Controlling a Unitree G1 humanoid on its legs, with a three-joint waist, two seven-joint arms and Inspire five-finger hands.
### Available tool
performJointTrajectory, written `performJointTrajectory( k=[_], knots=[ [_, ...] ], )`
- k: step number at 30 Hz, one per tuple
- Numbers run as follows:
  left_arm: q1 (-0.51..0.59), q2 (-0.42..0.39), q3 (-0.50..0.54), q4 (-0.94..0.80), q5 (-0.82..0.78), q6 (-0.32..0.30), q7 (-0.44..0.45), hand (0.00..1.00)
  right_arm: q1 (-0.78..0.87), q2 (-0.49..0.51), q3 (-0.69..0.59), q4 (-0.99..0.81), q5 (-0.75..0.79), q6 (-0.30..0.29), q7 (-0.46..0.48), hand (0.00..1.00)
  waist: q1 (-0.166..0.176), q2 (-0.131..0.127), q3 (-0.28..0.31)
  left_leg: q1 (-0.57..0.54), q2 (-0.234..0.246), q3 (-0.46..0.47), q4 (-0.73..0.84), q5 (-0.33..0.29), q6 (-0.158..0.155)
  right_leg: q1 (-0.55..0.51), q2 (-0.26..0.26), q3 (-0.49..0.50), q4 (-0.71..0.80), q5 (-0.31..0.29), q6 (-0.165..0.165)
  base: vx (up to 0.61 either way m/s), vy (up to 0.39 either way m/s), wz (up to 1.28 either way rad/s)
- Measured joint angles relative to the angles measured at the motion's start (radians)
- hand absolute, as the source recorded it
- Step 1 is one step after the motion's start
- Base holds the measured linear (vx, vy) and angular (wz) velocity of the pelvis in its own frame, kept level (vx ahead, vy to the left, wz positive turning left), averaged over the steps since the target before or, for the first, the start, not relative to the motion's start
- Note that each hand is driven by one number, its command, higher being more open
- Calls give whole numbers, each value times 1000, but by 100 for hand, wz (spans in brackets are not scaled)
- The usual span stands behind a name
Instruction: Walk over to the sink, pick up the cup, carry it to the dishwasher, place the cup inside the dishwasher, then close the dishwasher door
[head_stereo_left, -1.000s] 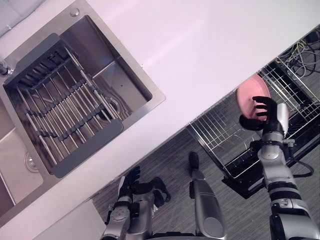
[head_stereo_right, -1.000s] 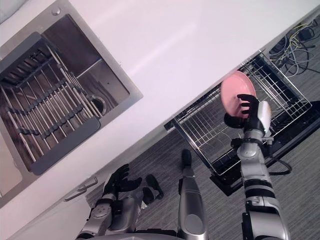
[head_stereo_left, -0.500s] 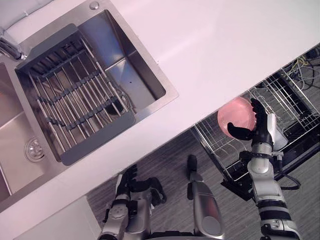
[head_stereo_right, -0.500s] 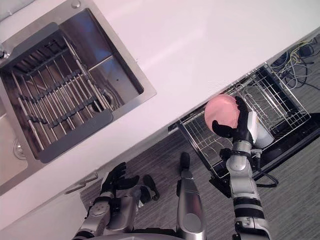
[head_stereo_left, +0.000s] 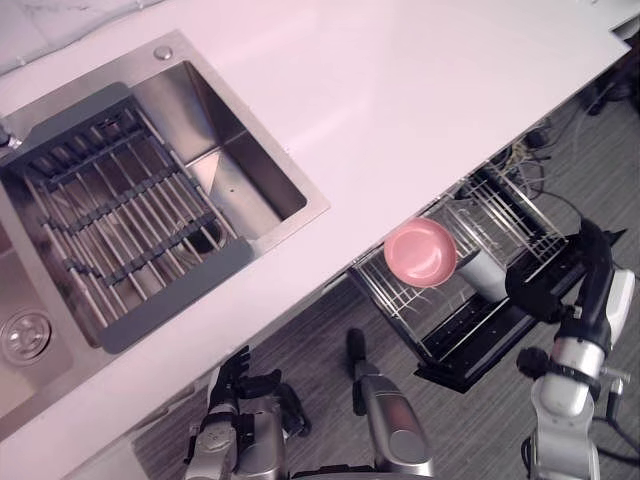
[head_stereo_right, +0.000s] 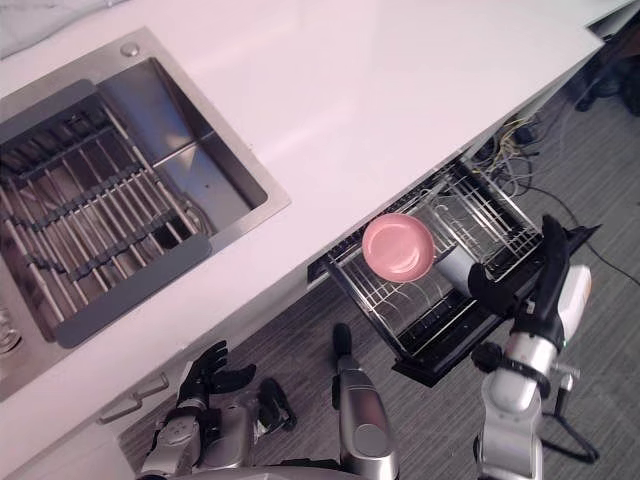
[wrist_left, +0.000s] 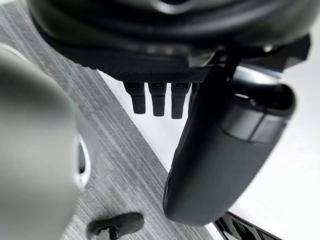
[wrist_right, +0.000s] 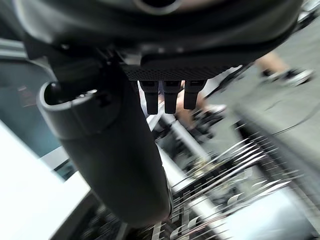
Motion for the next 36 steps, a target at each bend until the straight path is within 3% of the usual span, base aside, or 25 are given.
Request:
performJointTrajectory(
  k=[5,9,13,18,22,27,30,34,36],
  knots=[
    [0,-32,-2,-5,-1,3,-19,90,84,113,-62,193,342,-33,3,90,-14,3,-25,46,17,24,17,-20,-17,-12,2,-25,109,-71,-11,45,-7,-13],
    [-6,-38,-3,-6,-2,4,-21,90,69,121,-48,392,561,-35,34,90,-18,14,-20,20,35,43,67,-62,-16,-77,3,-22,200,-118,-19,-44,-24,-12],
    [-7,-48,-3,-14,-4,4,-18,90,26,120,-21,473,675,-40,53,90,-15,29,-9,-15,36,40,79,-74,-14,-109,-10,-39,215,-119,-20,-58,-16,1],
    [-26,-67,-5,-41,-4,3,-18,90,-145,90,-8,578,871,-69,60,90,13,60,30,-66,26,5,79,-76,-12,-139,-51,-111,224,-115,-28,-17,-3,19],
    [-64,-63,-5,-46,-11,2,-17,90,-200,64,-4,576,913,-72,54,90,33,67,58,-109,5,-25,62,-40,-5,-177,-79,-138,247,-109,-29,38,-22,31],
    [-81,-65,-25,-86,-22,-6,-18,90,-241,64,120,500,915,-70,26,90,59,80,66,-126,-33,-67,18,-9,1,-182,-115,-174,246,-113,-23,36,-6,26],
    [-100,-62,-25,-87,-22,-11,-18,90,-364,23,222,508,914,-67,5,90,83,89,71,-142,-58,-98,-15,17,7,-182,-137,-199,232,-111,-17,-1,-22,36],
    [-106,-50,-25,-76,-23,-14,-18,90,-627,-110,353,639,857,-63,-5,90,103,110,82,-170,-73,-142,-39,76,7,-182,-145,-221,199,-86,-22,22,-56,33],
    [-103,-35,-25,-63,-24,-25,-15,90,-716,-160,380,711,821,-31,-53,90,109,119,87,-180,-70,-186,-52,95,3,-163,-135,-244,167,-64,-32,28,-85,32]
  ],
)
